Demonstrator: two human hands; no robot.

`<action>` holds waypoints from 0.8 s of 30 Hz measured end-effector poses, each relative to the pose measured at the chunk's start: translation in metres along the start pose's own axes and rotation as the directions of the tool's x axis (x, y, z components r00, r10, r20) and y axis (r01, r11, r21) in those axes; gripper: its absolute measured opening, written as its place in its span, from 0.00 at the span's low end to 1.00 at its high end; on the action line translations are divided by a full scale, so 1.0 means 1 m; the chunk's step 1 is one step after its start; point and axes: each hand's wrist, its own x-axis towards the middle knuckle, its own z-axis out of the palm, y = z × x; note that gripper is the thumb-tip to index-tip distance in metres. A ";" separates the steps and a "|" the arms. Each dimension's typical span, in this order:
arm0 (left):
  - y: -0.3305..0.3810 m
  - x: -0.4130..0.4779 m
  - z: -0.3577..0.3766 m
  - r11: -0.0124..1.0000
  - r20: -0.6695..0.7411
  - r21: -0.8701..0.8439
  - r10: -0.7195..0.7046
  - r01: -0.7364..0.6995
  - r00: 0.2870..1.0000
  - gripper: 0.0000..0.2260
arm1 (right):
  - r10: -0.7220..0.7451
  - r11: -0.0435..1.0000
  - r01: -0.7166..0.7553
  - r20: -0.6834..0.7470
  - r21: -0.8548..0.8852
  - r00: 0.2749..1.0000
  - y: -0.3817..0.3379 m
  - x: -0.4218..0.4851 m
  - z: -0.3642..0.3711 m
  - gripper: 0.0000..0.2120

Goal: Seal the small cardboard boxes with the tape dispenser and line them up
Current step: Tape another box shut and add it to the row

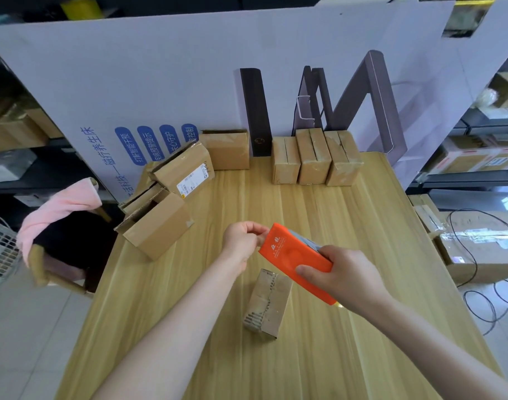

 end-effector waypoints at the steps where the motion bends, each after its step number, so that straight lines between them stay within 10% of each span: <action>1: -0.002 0.001 0.001 1.000 -0.012 0.007 -0.002 0.002 1.000 0.12 | 0.005 1.000 -0.005 0.003 -0.009 1.000 0.000 0.000 0.000 0.16; 24: -0.084 0.045 -0.006 0.971 -0.073 0.139 -0.185 0.193 0.980 0.07 | 0.261 0.935 -0.211 0.151 -0.286 0.953 0.102 0.021 0.020 0.17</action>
